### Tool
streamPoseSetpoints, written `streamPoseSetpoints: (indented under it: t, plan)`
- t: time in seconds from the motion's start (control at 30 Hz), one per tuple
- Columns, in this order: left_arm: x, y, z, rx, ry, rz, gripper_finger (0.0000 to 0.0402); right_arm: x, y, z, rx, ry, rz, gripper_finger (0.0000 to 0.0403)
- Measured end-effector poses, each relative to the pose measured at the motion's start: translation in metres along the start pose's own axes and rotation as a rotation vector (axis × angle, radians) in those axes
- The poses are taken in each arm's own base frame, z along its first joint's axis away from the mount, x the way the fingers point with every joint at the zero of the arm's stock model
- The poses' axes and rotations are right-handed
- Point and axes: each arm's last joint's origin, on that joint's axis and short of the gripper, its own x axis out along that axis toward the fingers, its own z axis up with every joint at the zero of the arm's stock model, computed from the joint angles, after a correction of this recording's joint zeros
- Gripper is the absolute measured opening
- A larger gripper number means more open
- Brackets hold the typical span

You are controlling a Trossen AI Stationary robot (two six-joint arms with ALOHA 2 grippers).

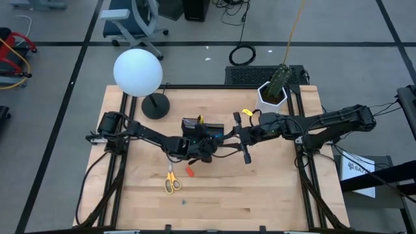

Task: Pick and place office supplies into organizer
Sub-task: Put the blue sticky notes into the desk organizer, then put the yellow scissors into the desk organizer

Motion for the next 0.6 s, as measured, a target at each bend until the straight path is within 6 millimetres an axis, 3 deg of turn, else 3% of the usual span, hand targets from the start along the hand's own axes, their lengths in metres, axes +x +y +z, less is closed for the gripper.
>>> streamPoseSetpoints:
  t: [0.33, 0.6]
  plan:
    - [0.0017, 0.0018, -0.0019, -0.01, 0.015, 0.001, 0.0101, 0.0, 0.0, 0.0, 0.0, 0.0, 0.0, 0.0075]
    - [-0.0005, 0.001, 0.0013, 0.007, -0.003, 0.042, 0.0165, 0.0, 0.0, 0.0, 0.0, 0.0, 0.0, 0.0075]
